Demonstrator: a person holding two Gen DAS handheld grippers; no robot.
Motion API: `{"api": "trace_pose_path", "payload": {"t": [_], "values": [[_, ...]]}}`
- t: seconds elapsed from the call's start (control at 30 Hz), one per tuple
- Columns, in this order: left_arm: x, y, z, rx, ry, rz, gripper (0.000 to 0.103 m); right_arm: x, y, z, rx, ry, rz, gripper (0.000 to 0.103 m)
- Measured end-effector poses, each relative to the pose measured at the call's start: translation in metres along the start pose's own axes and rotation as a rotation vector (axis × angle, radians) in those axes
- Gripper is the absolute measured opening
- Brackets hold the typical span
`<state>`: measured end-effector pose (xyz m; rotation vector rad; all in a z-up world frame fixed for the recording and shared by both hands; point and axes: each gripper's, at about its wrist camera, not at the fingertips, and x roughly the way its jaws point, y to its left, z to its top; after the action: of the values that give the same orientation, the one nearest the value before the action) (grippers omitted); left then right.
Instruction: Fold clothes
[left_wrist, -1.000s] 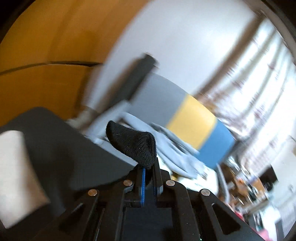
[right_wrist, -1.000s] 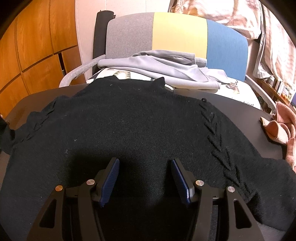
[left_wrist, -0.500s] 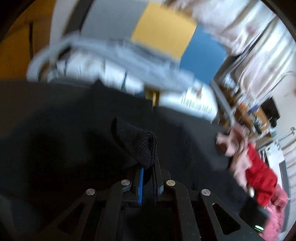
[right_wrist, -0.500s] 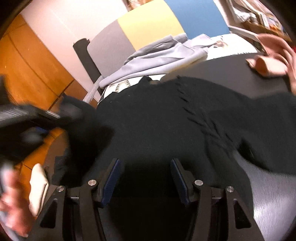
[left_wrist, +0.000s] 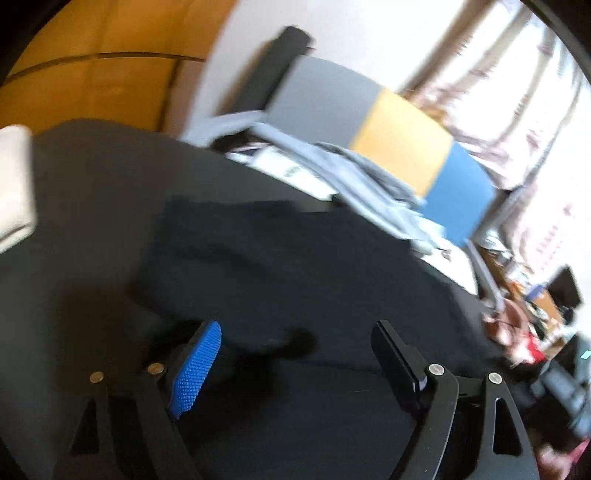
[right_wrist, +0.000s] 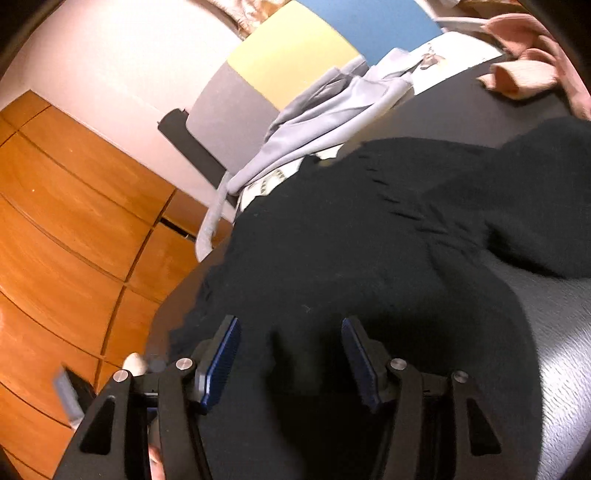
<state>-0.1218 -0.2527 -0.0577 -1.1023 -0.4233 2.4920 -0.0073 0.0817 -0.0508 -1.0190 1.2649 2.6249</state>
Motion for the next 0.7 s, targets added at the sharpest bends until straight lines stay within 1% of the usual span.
{"api": "trace_pose_path", "payload": {"t": [0.07, 0.1, 0.13, 0.17, 0.23, 0.37, 0.43, 0.47, 0.5, 0.53, 0.57, 0.67, 0.7], "values": [[0.003, 0.016, -0.009, -0.008, 0.02, 0.026, 0.084, 0.015, 0.007, 0.008, 0.006, 0.044, -0.063, 0.058], [0.005, 0.021, -0.016, -0.006, 0.025, 0.03, 0.084, 0.021, 0.008, 0.01, 0.03, 0.065, -0.069, 0.058], [0.007, 0.026, -0.02, -0.024, 0.04, 0.009, 0.084, 0.026, 0.007, 0.011, 0.071, 0.085, -0.055, 0.058], [0.004, 0.03, -0.021, -0.046, 0.025, -0.021, 0.085, 0.028, 0.008, 0.013, 0.087, 0.089, -0.047, 0.058], [0.001, 0.034, -0.021, -0.069, 0.021, -0.043, 0.086, 0.029, 0.014, 0.017, 0.078, 0.069, -0.041, 0.058], [-0.001, 0.028, -0.026, -0.051, 0.019, -0.045, 0.09, 0.03, 0.027, 0.027, 0.06, 0.031, -0.027, 0.058], [-0.006, 0.031, -0.021, -0.049, 0.018, -0.042, 0.092, 0.031, 0.033, 0.032, 0.051, 0.011, -0.021, 0.058], [-0.006, 0.031, -0.021, -0.052, 0.017, -0.047, 0.092, 0.031, 0.036, 0.034, 0.046, 0.002, -0.018, 0.052], [-0.006, 0.032, -0.021, -0.061, 0.015, -0.056, 0.093, 0.031, 0.039, 0.037, 0.042, -0.008, -0.014, 0.033], [-0.005, 0.033, -0.021, -0.071, 0.012, -0.064, 0.093, 0.031, 0.042, 0.039, 0.037, -0.018, -0.011, 0.018], [-0.005, 0.034, -0.021, -0.08, 0.009, -0.073, 0.093, 0.032, 0.045, 0.041, 0.033, -0.027, -0.008, 0.01], [-0.002, 0.035, -0.022, -0.096, 0.004, -0.086, 0.093, 0.033, 0.054, 0.049, 0.019, -0.056, 0.002, 0.01], [-0.001, 0.033, -0.021, -0.093, 0.007, -0.079, 0.093, 0.033, 0.057, 0.051, 0.015, -0.066, 0.005, 0.01]]}}
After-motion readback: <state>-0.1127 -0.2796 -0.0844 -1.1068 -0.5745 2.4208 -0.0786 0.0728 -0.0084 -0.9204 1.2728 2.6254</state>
